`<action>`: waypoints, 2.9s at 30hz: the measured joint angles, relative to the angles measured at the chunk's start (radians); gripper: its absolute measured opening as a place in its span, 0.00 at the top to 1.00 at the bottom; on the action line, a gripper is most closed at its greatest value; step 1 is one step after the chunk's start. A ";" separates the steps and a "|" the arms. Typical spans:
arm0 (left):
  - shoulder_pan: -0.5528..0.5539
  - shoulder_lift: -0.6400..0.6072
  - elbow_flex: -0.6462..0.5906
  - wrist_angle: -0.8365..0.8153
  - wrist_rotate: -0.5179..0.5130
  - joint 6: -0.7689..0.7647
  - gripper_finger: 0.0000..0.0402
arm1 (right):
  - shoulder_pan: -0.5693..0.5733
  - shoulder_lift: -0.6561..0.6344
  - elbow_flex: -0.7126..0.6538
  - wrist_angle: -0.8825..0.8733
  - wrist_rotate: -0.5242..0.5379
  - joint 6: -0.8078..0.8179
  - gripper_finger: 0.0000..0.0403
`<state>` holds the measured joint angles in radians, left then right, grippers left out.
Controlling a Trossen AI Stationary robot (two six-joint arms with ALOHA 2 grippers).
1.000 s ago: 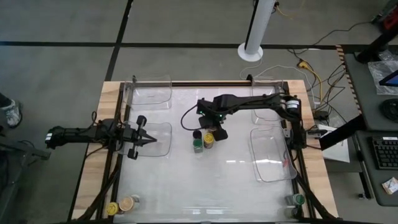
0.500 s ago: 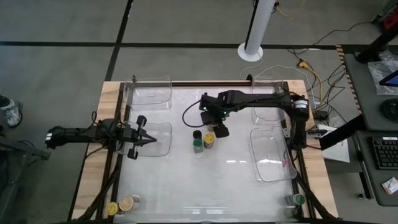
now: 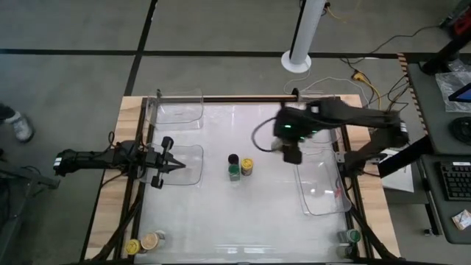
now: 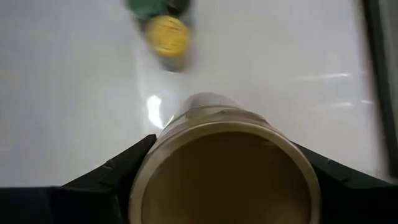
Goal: Sort spices by type
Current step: Put the top gold spice bottle into the bottom right transparent bin
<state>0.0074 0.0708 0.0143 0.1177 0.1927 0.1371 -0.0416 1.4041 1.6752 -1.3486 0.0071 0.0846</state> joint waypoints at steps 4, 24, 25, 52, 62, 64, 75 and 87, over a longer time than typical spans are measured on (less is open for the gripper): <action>0.000 0.000 0.000 0.000 0.000 0.000 1.00 | 0.088 -0.093 0.000 -0.050 -0.048 0.190 0.32; 0.000 0.000 0.000 0.000 0.000 0.000 1.00 | 0.347 -0.179 -0.450 -0.136 0.150 1.029 0.30; 0.000 0.000 0.000 0.000 0.000 0.000 1.00 | 0.348 -0.181 -0.474 -0.131 0.151 1.059 0.30; 0.000 0.000 0.000 0.000 0.000 0.000 1.00 | 0.308 -0.187 -0.835 0.135 0.160 1.312 0.30; 0.000 0.000 0.000 0.000 0.000 0.000 1.00 | 0.261 -0.247 -0.844 0.174 0.196 1.377 0.32; 0.000 0.000 0.000 0.000 0.000 0.000 1.00 | 0.255 -0.258 -0.854 0.176 0.194 1.450 0.31; 0.000 0.000 0.000 0.000 0.000 0.000 1.00 | 0.250 -0.303 -0.875 0.181 0.181 1.751 0.32; 0.000 0.000 0.000 0.000 0.000 0.000 1.00 | 0.225 -0.261 -0.883 0.189 0.176 1.814 0.32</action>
<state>0.0074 0.0705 0.0143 0.1180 0.1927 0.1371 0.1834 1.1429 0.7921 -1.1595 0.1835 1.8985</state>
